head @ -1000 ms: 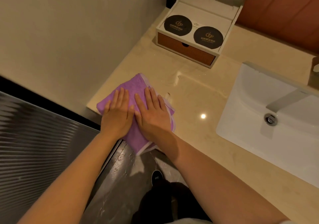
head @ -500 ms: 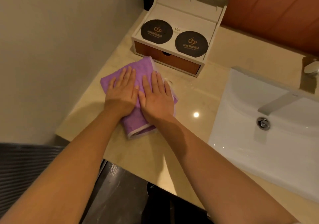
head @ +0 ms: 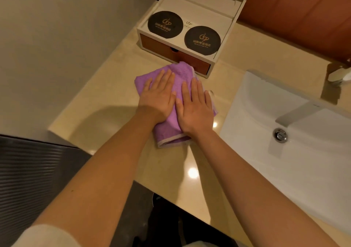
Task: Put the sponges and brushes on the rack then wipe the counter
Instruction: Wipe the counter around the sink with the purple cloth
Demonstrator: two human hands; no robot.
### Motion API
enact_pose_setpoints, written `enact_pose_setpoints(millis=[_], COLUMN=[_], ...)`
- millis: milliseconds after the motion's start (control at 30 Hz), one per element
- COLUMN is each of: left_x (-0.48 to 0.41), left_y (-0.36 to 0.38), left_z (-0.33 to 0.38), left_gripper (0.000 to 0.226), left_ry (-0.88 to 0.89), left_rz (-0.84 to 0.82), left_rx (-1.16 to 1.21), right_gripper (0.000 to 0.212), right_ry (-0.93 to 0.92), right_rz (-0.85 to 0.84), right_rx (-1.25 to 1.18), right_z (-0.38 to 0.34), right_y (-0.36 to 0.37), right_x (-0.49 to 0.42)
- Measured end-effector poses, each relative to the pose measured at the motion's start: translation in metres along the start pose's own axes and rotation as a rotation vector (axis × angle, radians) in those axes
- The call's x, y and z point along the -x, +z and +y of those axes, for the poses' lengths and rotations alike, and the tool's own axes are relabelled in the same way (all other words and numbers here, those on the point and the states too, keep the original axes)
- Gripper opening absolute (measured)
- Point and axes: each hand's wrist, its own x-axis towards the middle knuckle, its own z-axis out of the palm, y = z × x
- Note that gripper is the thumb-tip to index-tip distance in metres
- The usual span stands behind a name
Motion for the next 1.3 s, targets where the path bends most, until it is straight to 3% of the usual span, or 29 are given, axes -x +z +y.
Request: enact_pose_setpoints(millis=[367,567,667,833,900,1000,1167,1300], left_x=[0.021,0.063,0.085,0.125,0.139,0.158,0.171,0.167], left_y=[0.005,0.017,0.021,0.030,0.033,0.033,0.032,0.026], left_z=[0.098,0.116,0.114,0.113,0.109,0.095,0.059,0.026], left_gripper=[0.056,0.057,0.057,0.066,0.061,0.070,0.064,0.064], left_ry=[0.028,0.006,-0.042,-0.239,-0.352,-0.454,-0.505,-0.477], left_rz=[-0.026,-0.020,-0.004,0.090,0.156,0.120,0.129,0.132], left_rx=[0.004,0.019,0.013,0.089,0.134,0.170,0.095,0.091], right_gripper=[0.057,0.056,0.056,0.078,0.074,0.064,0.060,0.054], right_ry=[0.058,-0.028,-0.095,-0.297,-0.402,-0.560,-0.612,-0.550], right_rz=[-0.079,-0.189,-0.180,-0.172,-0.171,-0.203,-0.224,-0.258], right_rx=[0.023,-0.044,-0.034,0.047,0.055,0.110,0.071,-0.032], right_z=[0.078,0.092,0.089,0.078,0.069,0.054,0.023,-0.003], right_y=[-0.023,-0.036,-0.035,-0.029,-0.029,-0.026,-0.013,-0.003], right_x=[0.057,0.095,0.110,0.117,0.117,0.117,0.116,0.102])
